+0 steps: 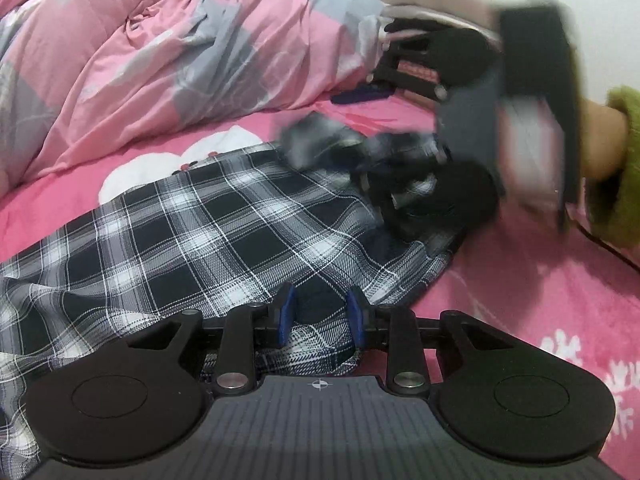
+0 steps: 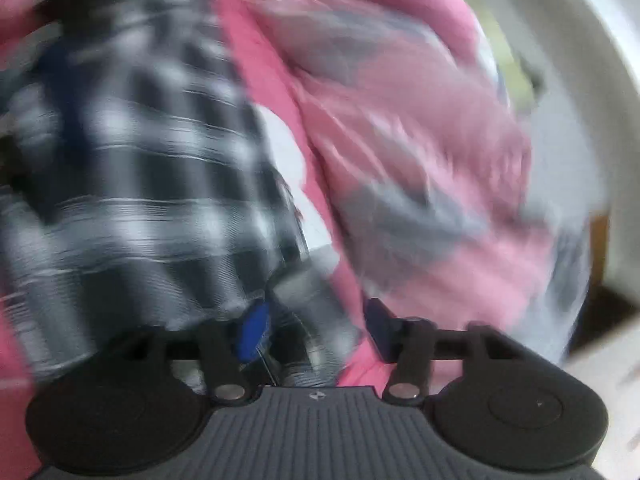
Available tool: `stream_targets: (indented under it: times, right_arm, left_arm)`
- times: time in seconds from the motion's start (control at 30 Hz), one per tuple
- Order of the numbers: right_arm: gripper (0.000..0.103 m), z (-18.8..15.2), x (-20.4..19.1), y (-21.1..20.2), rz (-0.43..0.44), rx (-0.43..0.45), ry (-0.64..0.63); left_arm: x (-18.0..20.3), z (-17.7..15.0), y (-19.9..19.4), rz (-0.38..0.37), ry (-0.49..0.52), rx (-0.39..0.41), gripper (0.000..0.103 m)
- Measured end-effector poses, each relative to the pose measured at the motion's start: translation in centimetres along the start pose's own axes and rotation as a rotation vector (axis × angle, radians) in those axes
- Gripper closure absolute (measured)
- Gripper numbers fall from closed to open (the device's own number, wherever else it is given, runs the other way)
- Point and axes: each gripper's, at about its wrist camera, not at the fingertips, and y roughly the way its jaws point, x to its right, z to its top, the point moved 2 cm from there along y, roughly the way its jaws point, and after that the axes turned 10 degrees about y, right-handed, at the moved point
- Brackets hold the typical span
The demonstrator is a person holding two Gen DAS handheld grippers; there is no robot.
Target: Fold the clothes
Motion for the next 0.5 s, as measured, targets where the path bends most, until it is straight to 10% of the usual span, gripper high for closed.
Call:
stream_targets:
  times: [0.23,0.5]
  right_arm:
    - [0.041,-4.2,10.4,-5.8,0.175,-0.001,0.816]
    - [0.040,-16.5,15.6,-2.2,0.399,-0.169,1.538]
  left_arm:
    - [-0.2,0.0,0.0,-0.007,-0.006,0.002,0.075]
    - [-0.4,-0.1,0.1,-0.005,-0.004,0.003,0.075]
